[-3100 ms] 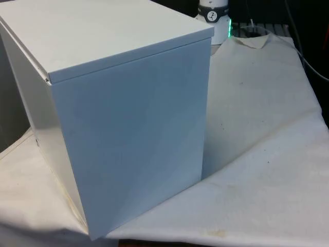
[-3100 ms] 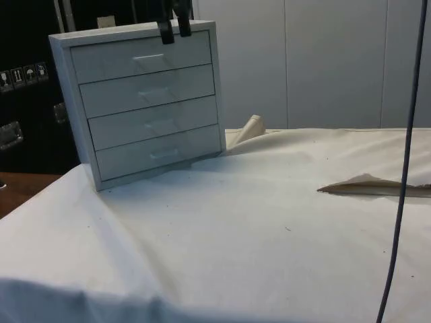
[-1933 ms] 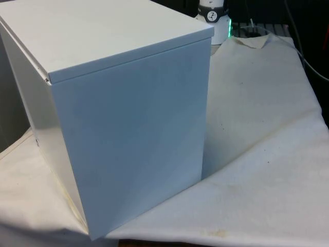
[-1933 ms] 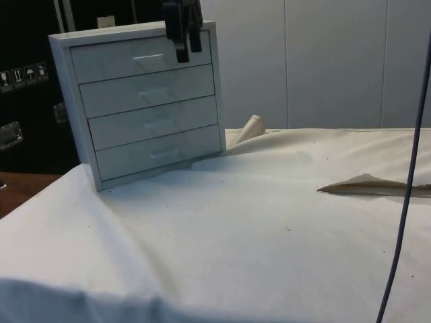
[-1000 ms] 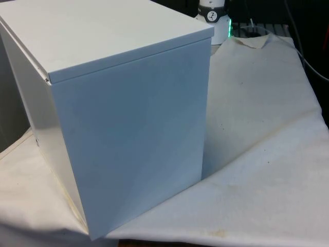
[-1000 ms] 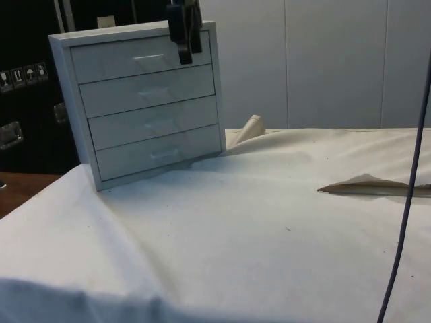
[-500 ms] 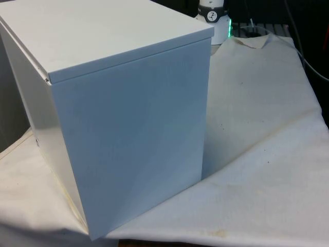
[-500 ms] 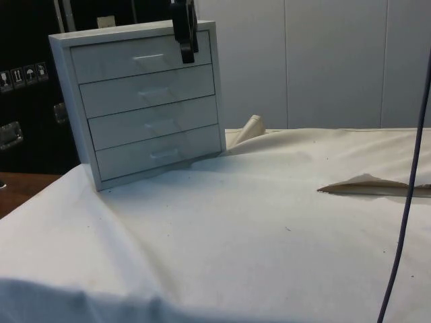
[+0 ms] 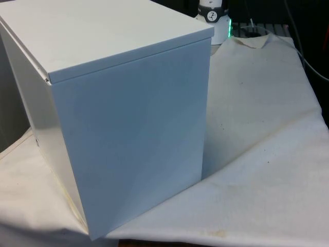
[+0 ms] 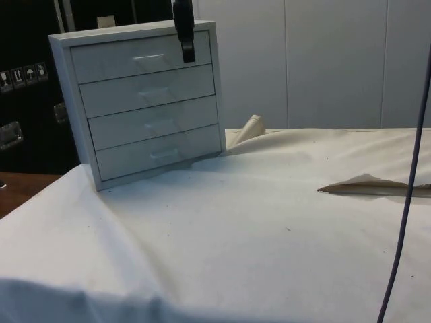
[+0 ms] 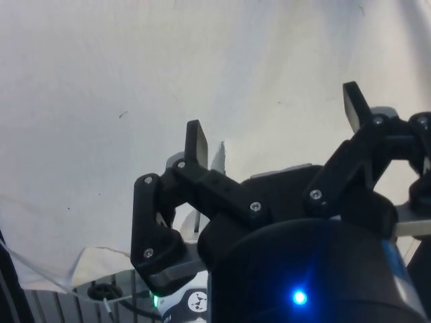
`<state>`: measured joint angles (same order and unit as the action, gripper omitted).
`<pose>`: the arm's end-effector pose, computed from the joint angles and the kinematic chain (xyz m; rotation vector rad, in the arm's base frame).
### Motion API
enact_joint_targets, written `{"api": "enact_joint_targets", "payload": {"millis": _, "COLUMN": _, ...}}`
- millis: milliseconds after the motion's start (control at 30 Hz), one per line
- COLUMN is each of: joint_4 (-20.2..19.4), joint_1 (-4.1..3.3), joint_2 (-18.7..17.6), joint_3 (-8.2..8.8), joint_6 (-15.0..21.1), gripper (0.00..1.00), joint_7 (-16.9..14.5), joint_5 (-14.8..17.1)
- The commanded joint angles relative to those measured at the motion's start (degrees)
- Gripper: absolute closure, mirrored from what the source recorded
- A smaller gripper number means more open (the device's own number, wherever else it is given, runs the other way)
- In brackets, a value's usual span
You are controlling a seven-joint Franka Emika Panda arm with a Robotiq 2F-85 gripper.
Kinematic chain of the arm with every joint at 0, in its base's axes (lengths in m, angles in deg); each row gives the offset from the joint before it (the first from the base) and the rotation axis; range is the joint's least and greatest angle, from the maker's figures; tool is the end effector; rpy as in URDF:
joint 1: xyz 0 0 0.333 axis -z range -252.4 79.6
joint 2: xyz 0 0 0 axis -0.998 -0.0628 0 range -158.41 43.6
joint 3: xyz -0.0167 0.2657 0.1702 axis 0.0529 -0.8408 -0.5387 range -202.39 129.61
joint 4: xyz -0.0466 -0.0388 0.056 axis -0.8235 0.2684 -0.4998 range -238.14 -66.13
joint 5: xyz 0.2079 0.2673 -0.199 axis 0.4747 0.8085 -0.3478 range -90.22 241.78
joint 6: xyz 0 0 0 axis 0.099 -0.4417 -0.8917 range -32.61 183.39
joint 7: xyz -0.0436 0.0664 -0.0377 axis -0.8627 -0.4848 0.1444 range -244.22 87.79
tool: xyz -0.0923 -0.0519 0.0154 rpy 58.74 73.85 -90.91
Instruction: Open the drawer, then close it.
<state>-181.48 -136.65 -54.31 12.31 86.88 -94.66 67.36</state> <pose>0.5408 0.0030 0.4439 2.9943 0.5811 0.0159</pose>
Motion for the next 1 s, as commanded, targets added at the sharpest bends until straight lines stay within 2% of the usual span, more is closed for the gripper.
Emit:
{"api": "enact_joint_targets", "payload": {"millis": 0, "joint_4": -0.23, "joint_1": 0.00, "joint_2": 0.29, "joint_3": 0.00, "joint_6": 0.69, "gripper": 0.00, "joint_7": -0.52, "joint_5": -0.34}}
{"api": "enact_joint_targets", "payload": {"millis": 100, "joint_4": -0.23, "joint_1": 0.11, "joint_2": 0.29, "joint_3": 0.11, "joint_6": 1.26, "gripper": 0.00, "joint_7": -2.18, "joint_5": -0.40}}
{"api": "enact_joint_targets", "payload": {"millis": 133, "joint_4": 0.00, "joint_1": 0.06, "joint_2": 0.00, "joint_3": 0.06, "joint_6": 0.40, "gripper": 0.00, "joint_7": -1.32, "joint_5": 0.00}}
{"api": "enact_joint_targets", "payload": {"millis": 167, "joint_4": -0.23, "joint_1": 0.11, "joint_2": 0.29, "joint_3": 0.11, "joint_6": 1.38, "gripper": 0.00, "joint_7": -2.58, "joint_5": -0.40}}
{"api": "enact_joint_targets", "payload": {"millis": 400, "joint_4": -0.46, "joint_1": 0.23, "joint_2": 0.34, "joint_3": 0.46, "joint_6": 2.86, "gripper": 0.00, "joint_7": -5.96, "joint_5": -0.40}}
{"api": "enact_joint_targets", "payload": {"millis": 467, "joint_4": -0.11, "joint_1": 0.23, "joint_2": 0.00, "joint_3": 0.57, "joint_6": 2.23, "gripper": 0.00, "joint_7": -6.13, "joint_5": 0.00}}
{"api": "enact_joint_targets", "payload": {"millis": 700, "joint_4": -0.74, "joint_1": 0.46, "joint_2": 0.34, "joint_3": 0.92, "joint_6": 4.87, "gripper": 0.00, "joint_7": -9.17, "joint_5": -0.46}}
{"api": "enact_joint_targets", "payload": {"millis": 733, "joint_4": -0.34, "joint_1": 0.40, "joint_2": 0.00, "joint_3": 0.92, "joint_6": 4.01, "gripper": 0.00, "joint_7": -9.05, "joint_5": 0.00}}
{"api": "enact_joint_targets", "payload": {"millis": 967, "joint_4": -1.26, "joint_1": 0.52, "joint_2": 0.46, "joint_3": 1.43, "joint_6": 7.33, "gripper": 0.00, "joint_7": -12.78, "joint_5": -0.11}}
